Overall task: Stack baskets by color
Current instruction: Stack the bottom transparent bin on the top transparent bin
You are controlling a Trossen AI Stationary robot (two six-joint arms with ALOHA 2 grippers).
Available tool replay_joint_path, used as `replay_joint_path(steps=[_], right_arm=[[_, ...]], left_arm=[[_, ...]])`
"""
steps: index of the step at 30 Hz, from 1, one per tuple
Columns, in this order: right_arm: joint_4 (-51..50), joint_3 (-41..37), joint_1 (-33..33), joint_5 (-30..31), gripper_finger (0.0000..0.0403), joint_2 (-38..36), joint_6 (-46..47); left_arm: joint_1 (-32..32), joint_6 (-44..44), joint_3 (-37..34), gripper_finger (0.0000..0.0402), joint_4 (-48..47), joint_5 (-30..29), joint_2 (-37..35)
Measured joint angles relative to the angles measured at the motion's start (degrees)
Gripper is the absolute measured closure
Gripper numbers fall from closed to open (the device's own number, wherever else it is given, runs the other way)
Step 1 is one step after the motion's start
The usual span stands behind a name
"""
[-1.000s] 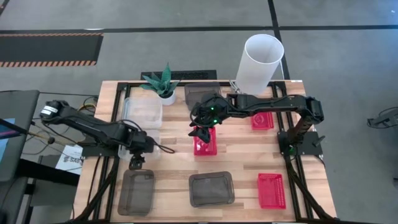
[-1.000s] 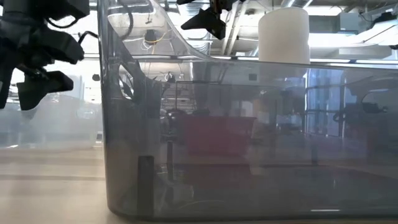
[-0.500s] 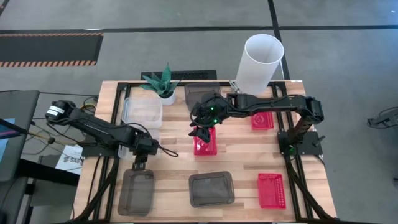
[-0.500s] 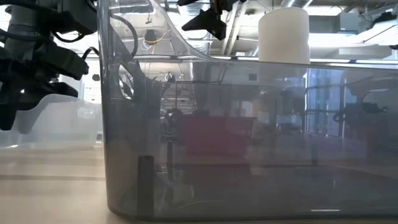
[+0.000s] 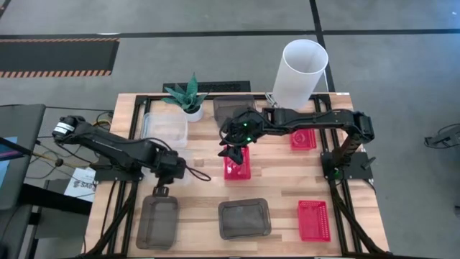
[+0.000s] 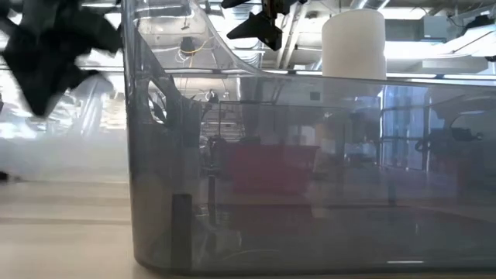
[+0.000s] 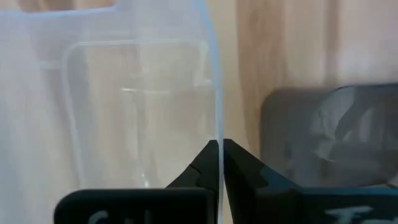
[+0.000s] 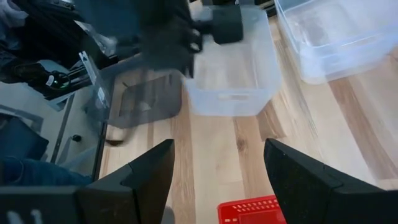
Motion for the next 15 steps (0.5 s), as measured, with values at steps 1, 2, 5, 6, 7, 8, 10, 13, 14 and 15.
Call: replay_joint_path(steps=[1, 2, 5, 6, 7, 8, 10, 13, 14, 15], right_arm=[[0.0, 0.0, -0.1, 0.0, 0.0133, 0.0, 0.0], [0.0, 0.0, -0.1, 0.0, 0.0133, 0.0, 0.0], [0.0, 0.0, -0.1, 0.0, 0.0133, 0.0, -0.1], [0.0, 0.0, -0.1, 0.0, 0.0133, 0.0, -0.3], [0.0, 0.0, -0.1, 0.0, 0.0133, 0.0, -0.4], [0.0, 0.0, -0.1, 0.0, 0.0133, 0.0, -0.4], [0.0, 0.0, 0.0, 0.0, 0.0133, 0.0, -0.4], [0.0, 0.0, -0.1, 0.0, 0.0133, 0.0, -0.5], [0.0, 0.0, -0.1, 0.0, 0.0133, 0.0, -0.5], [0.0, 0.0, -0.1, 0.0, 0.0133, 0.0, -0.4]], left_arm=[[0.0, 1.1, 2.5, 0.0401, -1.8, -0.3, 0.0], [0.0, 2.3, 5.0, 0.0401, -3.5, -0.2, 0.0], [0.0, 5.0, 12.7, 0.0401, -7.6, 1.1, 0.0], [0.0, 5.9, 14.9, 0.0401, -9.1, 1.3, 0.0], [0.0, 6.9, 17.1, 0.0401, -10.7, 1.1, 0.0], [0.0, 7.7, 19.2, 0.0401, -12.0, 0.2, 0.0], [0.0, 8.4, 22.5, 0.0401, -14.4, -4.0, 0.0], [0.7, 8.0, 24.5, 0.0401, -19.9, -13.0, -0.1], [1.1, 7.4, 24.6, 0.0401, -21.9, -15.4, -0.1], [1.6, 7.0, 24.5, 0.0401, -23.9, -17.2, -0.1]])
